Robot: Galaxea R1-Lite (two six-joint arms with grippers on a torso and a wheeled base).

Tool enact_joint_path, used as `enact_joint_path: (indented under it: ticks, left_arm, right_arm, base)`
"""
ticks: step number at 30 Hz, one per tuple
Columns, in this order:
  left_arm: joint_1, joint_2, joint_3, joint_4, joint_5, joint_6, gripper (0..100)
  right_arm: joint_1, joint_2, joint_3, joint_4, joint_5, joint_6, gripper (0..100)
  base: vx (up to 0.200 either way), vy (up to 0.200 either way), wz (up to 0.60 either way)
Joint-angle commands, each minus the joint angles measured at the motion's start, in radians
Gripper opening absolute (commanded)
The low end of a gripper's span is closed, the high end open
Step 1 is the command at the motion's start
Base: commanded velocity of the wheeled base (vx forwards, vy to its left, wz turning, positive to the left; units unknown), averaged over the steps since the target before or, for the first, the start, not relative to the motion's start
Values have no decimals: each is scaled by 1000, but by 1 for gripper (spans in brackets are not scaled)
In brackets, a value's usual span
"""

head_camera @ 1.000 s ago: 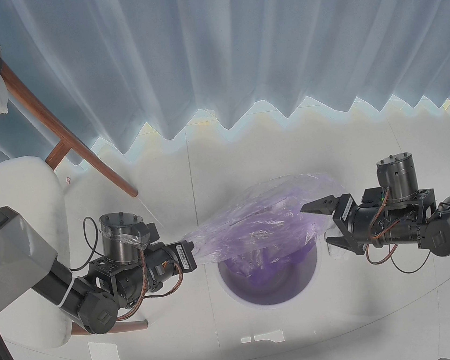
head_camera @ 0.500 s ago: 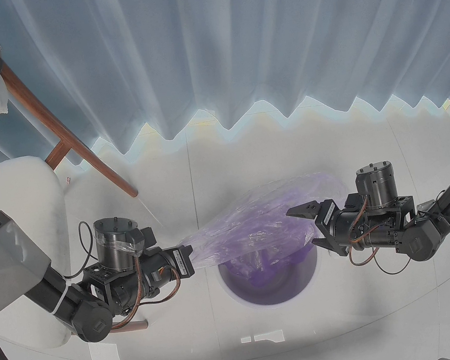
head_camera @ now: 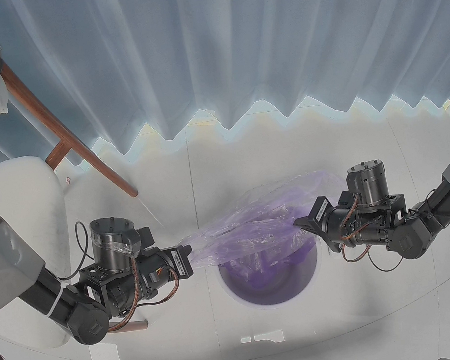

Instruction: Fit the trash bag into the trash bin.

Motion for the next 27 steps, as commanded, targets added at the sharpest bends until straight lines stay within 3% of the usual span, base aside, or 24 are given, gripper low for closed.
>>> enact_joint_path:
  ticks: [1, 9, 13, 18, 27]
  left_arm:
    - [1, 2, 17, 0, 0, 2, 0]
    - [16, 30, -2, -2, 34, -3, 0]
    - [19, 31, -4, 0, 38, -4, 0]
    - [18, 57, 13, 0, 41, -1, 0]
    - [7, 115, 68, -2, 57, 6, 0]
  right_arm:
    - [17, -7, 56, -4, -24, -6, 0]
    - [66, -113, 201, -41, -48, -22, 0]
    - [94, -143, 288, -40, -51, -80, 0]
    - [100, -128, 395, -56, -51, -150, 0]
    - [131, -70, 468, -122, -56, -160, 0]
  base:
    - [0, 0, 0]
    - [0, 0, 0]
    - [0, 0, 0]
    - [0, 0, 0]
    - [0, 0, 0]
